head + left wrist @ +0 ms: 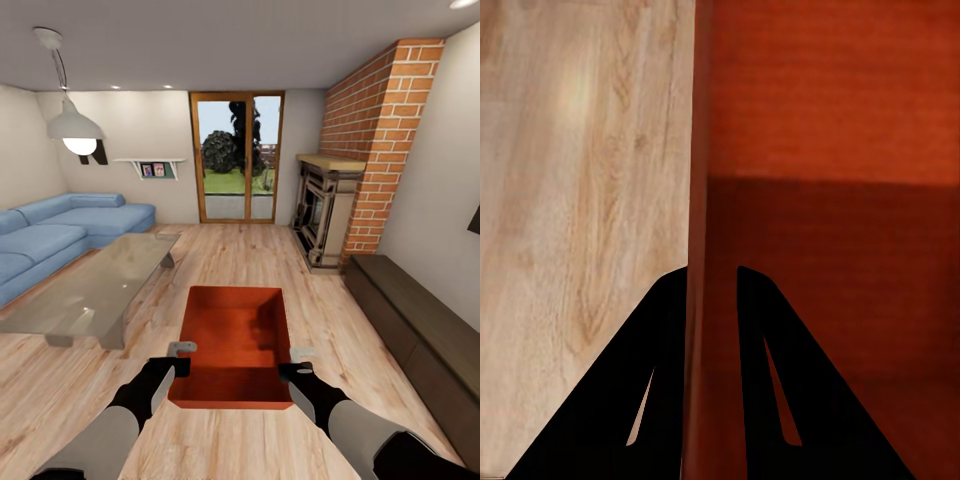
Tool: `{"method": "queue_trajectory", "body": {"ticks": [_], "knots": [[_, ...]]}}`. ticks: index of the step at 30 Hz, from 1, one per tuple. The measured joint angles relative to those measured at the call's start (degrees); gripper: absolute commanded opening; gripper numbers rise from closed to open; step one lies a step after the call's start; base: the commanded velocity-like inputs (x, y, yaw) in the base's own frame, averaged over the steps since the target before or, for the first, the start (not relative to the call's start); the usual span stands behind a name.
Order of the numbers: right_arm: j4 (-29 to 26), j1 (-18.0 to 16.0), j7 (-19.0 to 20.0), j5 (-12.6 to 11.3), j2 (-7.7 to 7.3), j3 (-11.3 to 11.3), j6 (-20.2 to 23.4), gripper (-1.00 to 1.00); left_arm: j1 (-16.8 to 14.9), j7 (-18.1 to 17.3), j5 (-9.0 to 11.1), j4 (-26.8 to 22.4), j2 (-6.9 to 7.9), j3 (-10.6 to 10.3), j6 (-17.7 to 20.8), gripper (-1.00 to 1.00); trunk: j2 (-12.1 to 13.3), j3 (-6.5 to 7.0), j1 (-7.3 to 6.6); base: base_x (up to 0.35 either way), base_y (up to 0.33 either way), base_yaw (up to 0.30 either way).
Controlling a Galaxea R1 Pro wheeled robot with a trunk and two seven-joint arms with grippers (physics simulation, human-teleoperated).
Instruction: Move the two storage containers from the living room to the garage. In the garage, place one container on the floor and stack the other container on top of it (either order is fine).
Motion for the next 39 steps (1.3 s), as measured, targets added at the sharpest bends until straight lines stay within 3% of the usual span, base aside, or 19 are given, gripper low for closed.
{"method": "queue_trajectory", "body": {"ticks": [39], "knots": [[0.0,0.0,0.0,0.01,0.0,-0.01,0.01,-1.0,-0.02,0.0,0.01,0.05,0.0,-0.01,-0.01,-1.0,0.0,0.0,0.0,0.0,0.0,0.3]]}}
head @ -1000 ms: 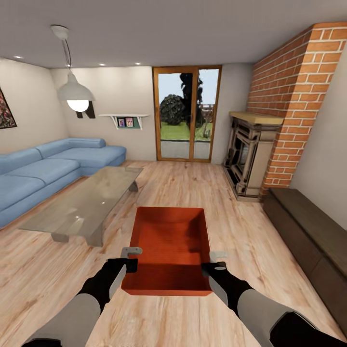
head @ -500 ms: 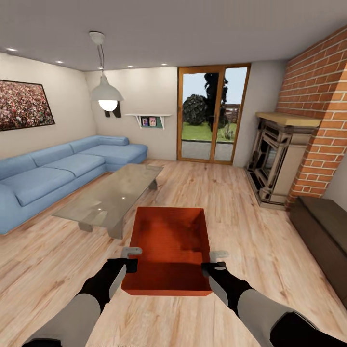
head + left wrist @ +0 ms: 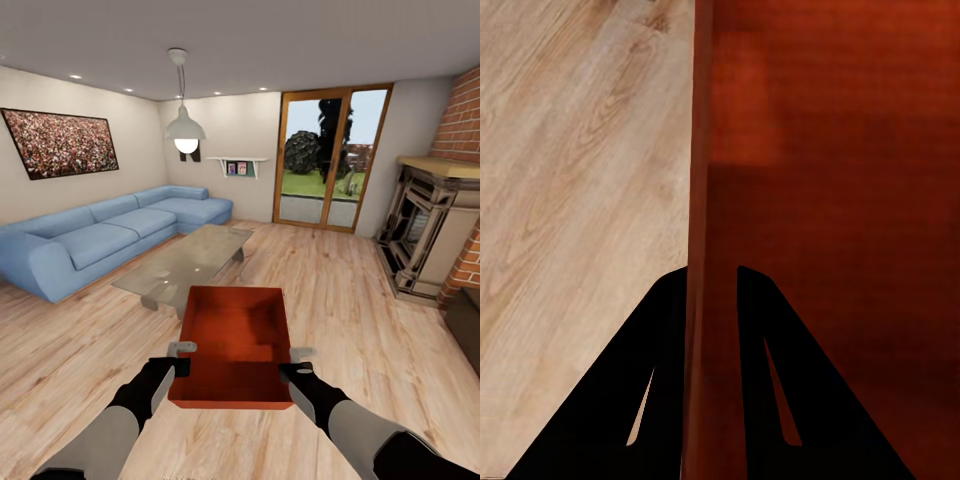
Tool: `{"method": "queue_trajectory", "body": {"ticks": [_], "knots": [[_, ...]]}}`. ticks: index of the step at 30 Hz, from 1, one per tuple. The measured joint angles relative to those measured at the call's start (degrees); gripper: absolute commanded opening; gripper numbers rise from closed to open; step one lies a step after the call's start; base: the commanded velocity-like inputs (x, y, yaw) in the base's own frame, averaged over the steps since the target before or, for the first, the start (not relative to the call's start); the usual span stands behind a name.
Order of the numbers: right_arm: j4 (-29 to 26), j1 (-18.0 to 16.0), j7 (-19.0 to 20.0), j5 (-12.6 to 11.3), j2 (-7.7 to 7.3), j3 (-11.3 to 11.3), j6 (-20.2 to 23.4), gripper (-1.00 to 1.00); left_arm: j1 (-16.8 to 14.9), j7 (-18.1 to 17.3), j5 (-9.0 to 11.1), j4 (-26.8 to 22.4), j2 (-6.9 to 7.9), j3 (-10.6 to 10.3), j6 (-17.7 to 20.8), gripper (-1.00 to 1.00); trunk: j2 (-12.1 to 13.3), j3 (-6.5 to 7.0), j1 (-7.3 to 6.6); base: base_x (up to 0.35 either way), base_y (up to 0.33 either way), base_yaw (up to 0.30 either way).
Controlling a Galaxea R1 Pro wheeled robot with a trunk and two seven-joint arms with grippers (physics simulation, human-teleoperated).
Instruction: Move the two storage containers from the living room to the garage. In the garage, place one container on the floor and stack the other container on top of it (either order is fine).
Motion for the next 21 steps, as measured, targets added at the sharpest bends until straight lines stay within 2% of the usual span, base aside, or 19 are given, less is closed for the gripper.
{"method": "queue_trajectory", "body": {"ticks": [21], "knots": [[0.01,0.0,0.01,-0.01,0.0,0.05,0.0,-1.0,0.01,0.0,0.11,0.09,0.03,-0.04,-0.09,-1.0,0.0,0.0,0.0,0.0,0.0,0.3]]}}
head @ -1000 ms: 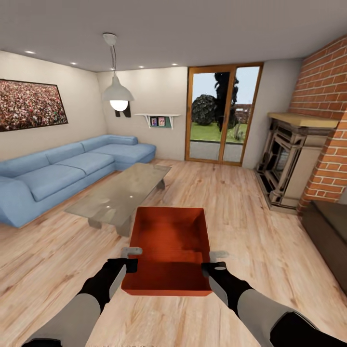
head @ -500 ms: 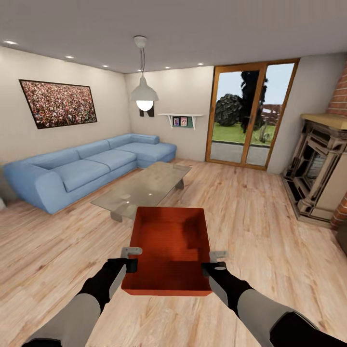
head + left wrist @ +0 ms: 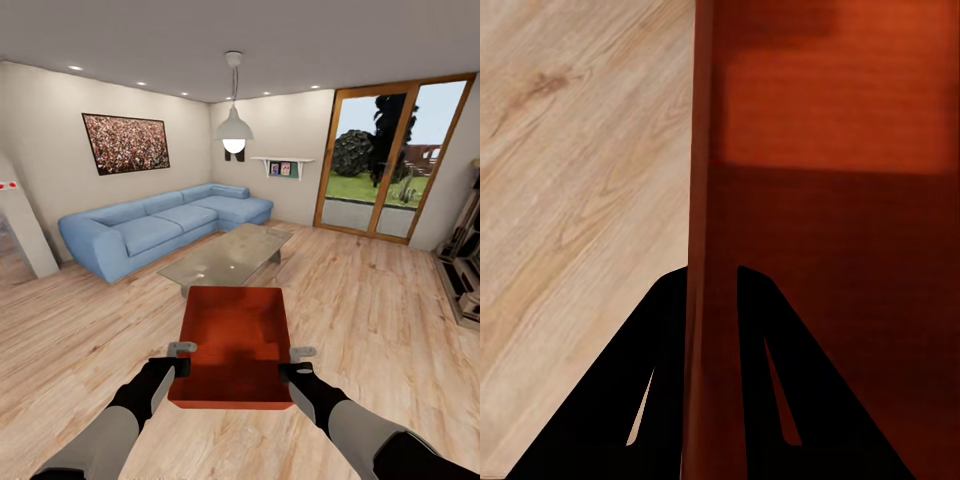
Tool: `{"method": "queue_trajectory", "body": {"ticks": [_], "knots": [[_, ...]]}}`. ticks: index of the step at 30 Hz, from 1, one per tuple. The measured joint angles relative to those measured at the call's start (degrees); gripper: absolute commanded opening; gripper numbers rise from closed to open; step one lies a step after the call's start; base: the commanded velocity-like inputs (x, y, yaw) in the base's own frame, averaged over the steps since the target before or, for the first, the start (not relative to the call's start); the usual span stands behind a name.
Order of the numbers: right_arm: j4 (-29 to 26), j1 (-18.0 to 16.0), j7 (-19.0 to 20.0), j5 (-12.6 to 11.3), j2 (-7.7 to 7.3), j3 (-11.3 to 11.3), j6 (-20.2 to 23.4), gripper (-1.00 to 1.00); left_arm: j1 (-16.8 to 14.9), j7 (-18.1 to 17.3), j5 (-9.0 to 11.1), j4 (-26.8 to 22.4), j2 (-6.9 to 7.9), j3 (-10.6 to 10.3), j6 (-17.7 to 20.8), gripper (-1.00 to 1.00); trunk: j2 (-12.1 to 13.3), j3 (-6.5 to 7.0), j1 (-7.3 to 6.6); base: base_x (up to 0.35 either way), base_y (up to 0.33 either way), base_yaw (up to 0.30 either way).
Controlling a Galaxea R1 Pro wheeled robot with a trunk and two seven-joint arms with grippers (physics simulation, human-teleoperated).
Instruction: Move the two storage containers from the living room to the garage. In the garage, place one container on the floor and stack the other container on top of it (either order is fine).
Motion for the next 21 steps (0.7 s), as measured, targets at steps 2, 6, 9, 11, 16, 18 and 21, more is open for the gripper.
{"method": "queue_trajectory", "body": {"ticks": [2,6,9,11,16,18,21], "knots": [[0.04,0.0,0.0,-0.04,0.0,0.05,0.0,-1.0,-0.01,-0.01,0.07,0.13,0.01,-0.02,-0.09,-1.0,0.0,0.0,0.0,0.0,0.0,0.3],[0.02,0.0,0.0,-0.02,0.01,0.04,0.0,-1.0,0.01,-0.01,0.09,0.07,0.03,-0.03,-0.06,-1.0,0.0,0.0,0.0,0.0,0.0,0.3],[-0.01,0.0,0.0,0.0,0.0,0.0,0.0,-1.0,0.01,0.0,0.02,-0.03,0.01,0.0,0.01,-1.0,0.0,0.0,0.0,0.0,0.0,0.3],[0.0,0.0,0.0,-0.01,0.01,0.03,0.0,-1.0,0.01,-0.01,0.09,0.03,0.03,-0.03,-0.05,-1.0,0.0,0.0,0.0,0.0,0.0,0.3],[0.0,0.0,-0.01,0.01,0.0,0.01,0.0,-1.0,-0.02,-0.01,0.07,0.08,0.02,-0.03,-0.07,-1.0,0.0,0.0,0.0,0.0,0.0,0.3],[0.01,0.0,0.0,-0.01,0.0,0.02,0.0,-1.0,0.01,-0.01,0.04,0.02,0.01,-0.01,-0.03,-1.0,0.0,0.0,0.0,0.0,0.0,0.3],[0.0,0.0,0.0,0.0,0.0,0.01,0.0,-1.0,0.0,-0.01,0.03,0.01,0.01,-0.01,-0.02,-1.0,0.0,0.0,0.0,0.0,0.0,0.3]]}}
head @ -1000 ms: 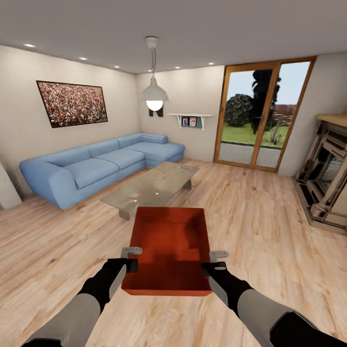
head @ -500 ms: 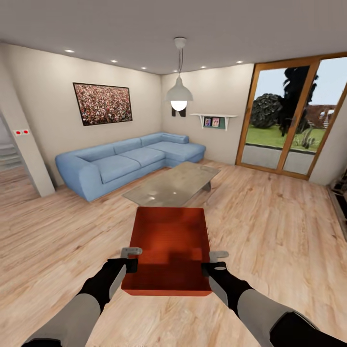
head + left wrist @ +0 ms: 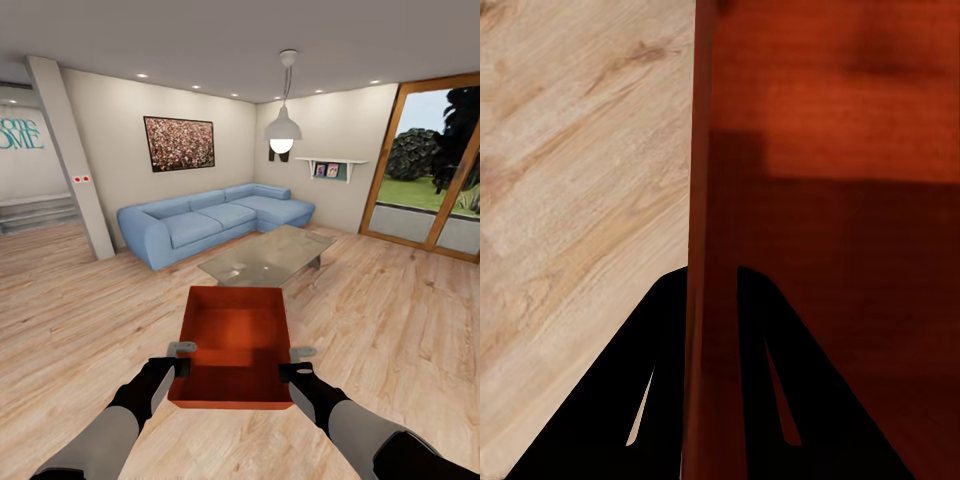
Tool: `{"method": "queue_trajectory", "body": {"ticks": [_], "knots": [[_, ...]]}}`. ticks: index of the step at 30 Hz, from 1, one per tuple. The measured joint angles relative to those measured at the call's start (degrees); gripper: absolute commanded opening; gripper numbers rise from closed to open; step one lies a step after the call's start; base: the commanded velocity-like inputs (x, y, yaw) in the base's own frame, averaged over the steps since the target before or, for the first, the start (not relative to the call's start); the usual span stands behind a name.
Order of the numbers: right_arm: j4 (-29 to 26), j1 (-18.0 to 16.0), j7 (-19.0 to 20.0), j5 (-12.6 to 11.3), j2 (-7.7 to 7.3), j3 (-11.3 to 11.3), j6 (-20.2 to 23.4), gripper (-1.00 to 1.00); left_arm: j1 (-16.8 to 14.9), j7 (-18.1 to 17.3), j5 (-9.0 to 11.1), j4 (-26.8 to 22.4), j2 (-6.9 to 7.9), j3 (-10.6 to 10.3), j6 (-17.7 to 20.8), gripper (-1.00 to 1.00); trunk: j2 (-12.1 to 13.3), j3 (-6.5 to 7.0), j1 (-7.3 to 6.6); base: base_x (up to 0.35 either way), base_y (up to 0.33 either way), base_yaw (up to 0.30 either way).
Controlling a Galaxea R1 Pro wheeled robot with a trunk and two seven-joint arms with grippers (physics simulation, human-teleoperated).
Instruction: Move the two storage containers from the living room to the garage. In the garage, place one container on the floor and stack the other container on top of it (either order is fine).
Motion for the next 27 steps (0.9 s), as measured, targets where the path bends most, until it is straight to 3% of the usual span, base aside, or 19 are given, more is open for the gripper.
{"method": "queue_trajectory", "body": {"ticks": [27], "knots": [[0.0,0.0,0.0,-0.02,0.0,-0.01,0.0,-1.0,0.02,0.01,-0.09,-0.09,-0.02,0.04,0.08,-1.0,0.0,0.0,0.0,0.0,0.0,0.3]]}}
